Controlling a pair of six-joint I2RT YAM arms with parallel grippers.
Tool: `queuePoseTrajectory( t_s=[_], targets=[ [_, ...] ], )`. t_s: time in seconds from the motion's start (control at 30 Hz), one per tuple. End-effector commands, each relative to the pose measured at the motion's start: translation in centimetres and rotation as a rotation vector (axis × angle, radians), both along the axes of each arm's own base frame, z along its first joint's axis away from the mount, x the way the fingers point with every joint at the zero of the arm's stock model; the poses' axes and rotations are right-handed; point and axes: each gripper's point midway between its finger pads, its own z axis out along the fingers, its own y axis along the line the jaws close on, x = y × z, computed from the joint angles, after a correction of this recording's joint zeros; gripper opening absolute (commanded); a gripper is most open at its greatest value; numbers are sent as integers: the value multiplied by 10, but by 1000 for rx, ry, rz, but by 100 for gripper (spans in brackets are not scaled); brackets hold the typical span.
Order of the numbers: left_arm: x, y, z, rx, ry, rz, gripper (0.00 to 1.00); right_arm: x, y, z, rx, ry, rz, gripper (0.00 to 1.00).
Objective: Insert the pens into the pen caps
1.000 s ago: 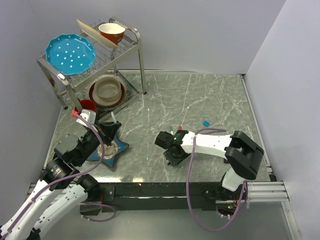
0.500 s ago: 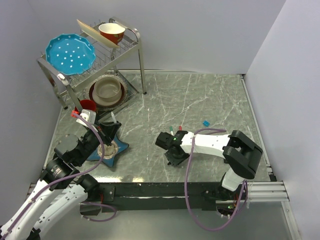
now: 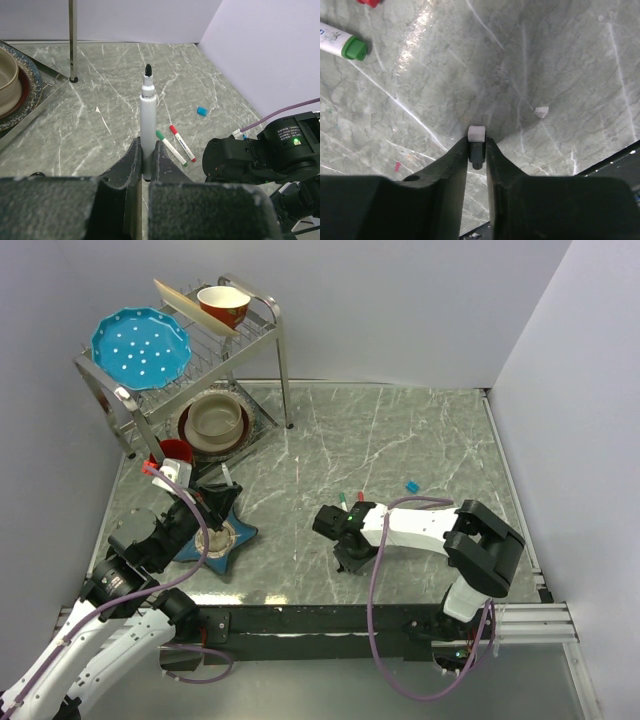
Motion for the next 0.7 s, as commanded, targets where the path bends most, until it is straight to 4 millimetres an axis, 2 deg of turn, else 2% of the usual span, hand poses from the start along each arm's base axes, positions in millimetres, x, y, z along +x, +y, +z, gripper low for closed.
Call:
queuePoseTrajectory(
  t_s=[0.0,0.1,0.13,0.17,0.27,0.33,0.43,0.5,0.67],
  targets=[
    [3,0,13,-27,-25,6,1,6,-21,-8,-96,-33,4,23],
    [1,-7,16,-48,-22,-27,1,9,-25,-7,-130,-41,35,12],
    [0,-9,16,-54,-16,-36,1,10,-26,-5,-129,-50,43,4],
    [0,-14,14,-50,-6,-61,1,11,-26,-4,-129,-61,56,0],
    [-2,-29,9,-31,31,-133,1,25,-24,10,-105,-158,121,0],
    [-4,-38,6,-29,64,-174,1,32,-15,25,-58,-220,190,0],
    [-5,-54,-5,-30,133,-245,1,44,-7,55,-51,-313,306,0],
    [-9,-64,-12,-35,167,-301,1,52,-2,84,-61,-411,373,0],
    [-12,-79,-26,-67,219,-370,1,78,4,144,-48,-642,473,0]
  ],
)
